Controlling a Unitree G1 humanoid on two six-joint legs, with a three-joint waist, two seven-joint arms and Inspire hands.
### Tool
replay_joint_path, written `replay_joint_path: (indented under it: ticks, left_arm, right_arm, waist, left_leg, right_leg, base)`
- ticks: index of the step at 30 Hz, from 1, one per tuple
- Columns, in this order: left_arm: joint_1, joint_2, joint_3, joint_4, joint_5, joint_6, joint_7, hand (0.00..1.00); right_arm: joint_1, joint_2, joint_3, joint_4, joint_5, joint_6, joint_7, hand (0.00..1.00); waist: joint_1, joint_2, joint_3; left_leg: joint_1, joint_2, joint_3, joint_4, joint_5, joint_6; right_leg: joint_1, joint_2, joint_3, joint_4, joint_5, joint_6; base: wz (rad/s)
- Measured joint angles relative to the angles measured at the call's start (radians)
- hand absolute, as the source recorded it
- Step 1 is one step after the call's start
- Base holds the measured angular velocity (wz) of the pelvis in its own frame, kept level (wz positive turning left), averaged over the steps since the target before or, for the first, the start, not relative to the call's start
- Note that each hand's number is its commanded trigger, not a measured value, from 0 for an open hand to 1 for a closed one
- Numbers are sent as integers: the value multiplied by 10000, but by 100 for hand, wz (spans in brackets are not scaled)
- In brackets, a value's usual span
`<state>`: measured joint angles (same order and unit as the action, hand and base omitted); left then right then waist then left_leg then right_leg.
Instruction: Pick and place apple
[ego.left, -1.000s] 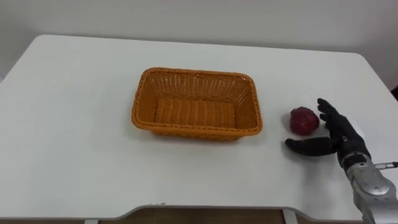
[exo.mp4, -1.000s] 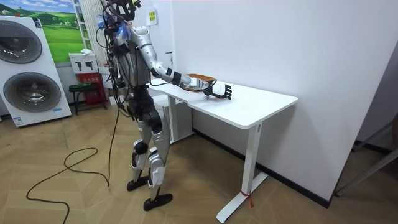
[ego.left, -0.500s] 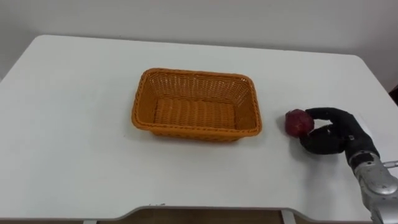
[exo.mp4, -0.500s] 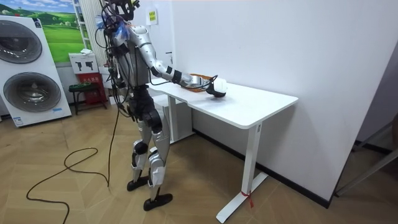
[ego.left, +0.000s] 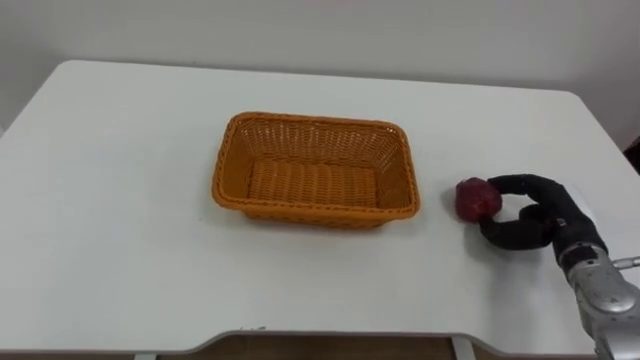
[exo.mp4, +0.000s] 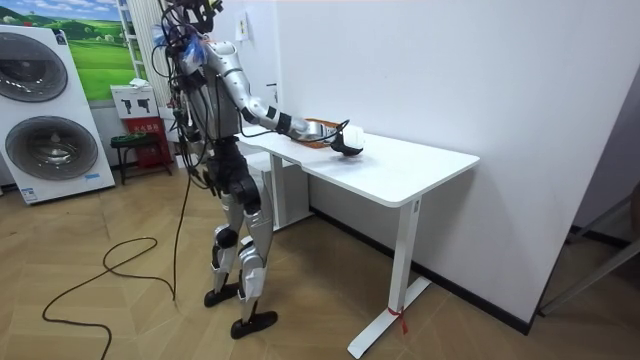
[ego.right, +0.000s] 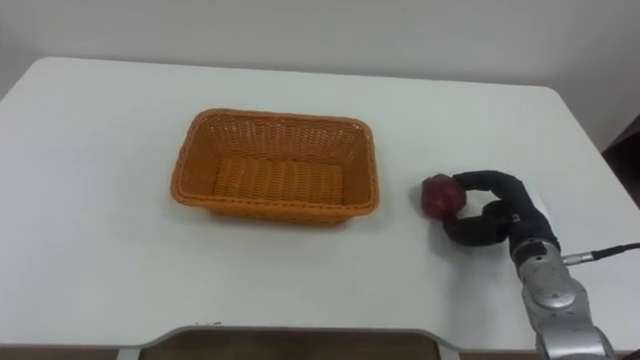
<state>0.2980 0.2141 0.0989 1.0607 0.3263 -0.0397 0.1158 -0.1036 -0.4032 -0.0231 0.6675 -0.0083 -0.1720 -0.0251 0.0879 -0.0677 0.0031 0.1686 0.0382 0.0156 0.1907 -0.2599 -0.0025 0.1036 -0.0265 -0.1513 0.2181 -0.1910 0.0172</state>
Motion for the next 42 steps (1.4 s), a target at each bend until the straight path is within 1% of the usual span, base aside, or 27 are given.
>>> replay_joint_path:
  ticks: [5, 7, 10, 11, 13, 15, 16, 18, 21, 26, 27, 32, 34, 38, 40, 42]
  left_arm:
    - [-34, -7, 4, 3, 1, 5, 26, 0]
    - [-77, -17, -3, 3, -2, 72, 57, 0]
    - [-127, -17, 1, -2, -1, 231, 108, 0]
    - [-172, -15, 6, -8, -1, 302, 114, 0]
    - [-200, -16, 0, -16, 13, 332, 116, 0]
    - [-213, -18, -20, -23, -10, 345, 122, 0]
    - [-214, -18, -20, -23, -10, 345, 122, 0]
    - [-184, -18, -18, -23, -11, 345, 123, 0]
    - [-183, -25, -62, -23, -5, 345, 124, 0]
    - [-146, -43, -51, -4, 0, 345, 120, 0]
    - [-150, -52, -51, 0, -2, 345, 120, 0]
    - [-309, -53, -49, -17, 5, 343, 120, 0]
    - [-309, -52, -53, -18, 1, 338, 119, 0]
    - [-377, -46, -51, 87, 7, 299, 119, 0]
    - [-394, -45, -60, 113, 2, 226, 120, 0]
    - [-381, -20, -66, 119, 4, 70, 122, 0]
  right_arm:
    - [18, 92, -22, -2, 153, 0, -581, 100]
    - [18, 104, -22, -49, 525, 0, -849, 100]
    - [15, 143, -35, -414, 853, 4, -1387, 100]
    - [14, 143, -42, -636, 871, 20, -1559, 100]
    - [14, 143, -48, -1115, 864, 108, -1744, 100]
    - [17, 143, -84, -1994, 872, 198, -1975, 100]
    - [16, 143, -98, -2244, 893, 211, -2035, 100]
    - [16, 143, -281, -3289, 915, 193, -2241, 100]
    - [2, 145, -392, -4142, 813, 175, -2574, 100]
    - [37, 153, -385, -5022, 349, 173, -2608, 100]
    - [49, 158, -378, -5229, 346, 175, -2603, 100]
    - [50, 159, -319, -6173, 375, 178, -2344, 100]
    - [67, 166, -195, -6553, 228, 201, -2207, 100]
    - [64, 174, 372, -7302, -603, 176, -1898, 100]
    - [64, 178, 547, -7314, -785, 161, -1767, 100]
    - [65, 177, 866, -7315, -786, 161, -1687, 100]
  waist:
    - [-24, 18, 1]
    - [-1, 71, 11]
    - [-13, 182, 3]
    - [-18, 217, -1]
    - [-19, 247, -9]
    - [-98, 267, -2]
    - [-112, 270, 0]
    - [-167, 272, 7]
    - [-192, 241, 4]
    - [-219, 251, 10]
    - [-141, 268, 6]
    - [-40, 267, -6]
    - [-25, 262, -10]
    - [43, 239, -32]
    - [50, 209, -51]
    - [105, 191, -60]
  left_leg:
    - [-26, -6, -27, 62, 0, 0]
    - [13, -6, -16, 67, 0, 0]
    - [22, -6, 20, 66, 0, 0]
    - [18, -6, 26, 66, 0, 0]
    - [17, -6, 37, 70, 1, -1]
    - [18, -5, 45, 81, 1, -1]
    - [13, -5, 45, 81, 1, -2]
    - [6, -4, 46, 74, 1, -2]
    - [-14, 1, 78, 67, 1, -2]
    - [-44, 2, 160, 17, 1, -1]
    - [-31, 3, 176, -3, 1, -2]
    - [-35, 9, 208, -16, 1, -2]
    - [-31, 10, 208, -24, 1, -2]
    - [-19, 15, 215, -23, 1, -2]
    - [-16, 16, 218, -23, 1, -2]
    - [-14, 17, 223, -24, 1, -2]
  right_leg:
    - [29, -16, -65, 1, 0, 0]
    - [77, -15, -70, 1, 0, 0]
    - [81, -16, -61, 9, 1, -1]
    - [79, -20, -70, 18, 1, -1]
    - [76, -20, -75, 24, 1, -1]
    - [75, -16, -67, 22, 1, -3]
    - [72, -17, -67, 21, 1, -2]
    - [71, -16, -74, 6, 1, -2]
    - [43, -14, -71, 6, 1, -2]
    - [-59, -2, 23, 22, 1, -2]
    - [-62, 2, 38, 22, 1, -2]
    - [-88, 5, 52, 17, 2, -2]
    - [-89, 5, 54, 13, 2, -1]
    - [-103, 26, 111, 14, 3, -3]
    - [-95, 24, 110, 14, 3, -3]
    - [-95, 26, 131, 15, 4, -3]
  base:
    - [3]
    - [0]
    - [0]
    - [0]
    - [0]
    - [0]
    - [0]
    - [0]
    - [-1]
    - [-6]
    - [-5]
    - [-1]
    - [0]
    - [-3]
    - [0]
    - [0]
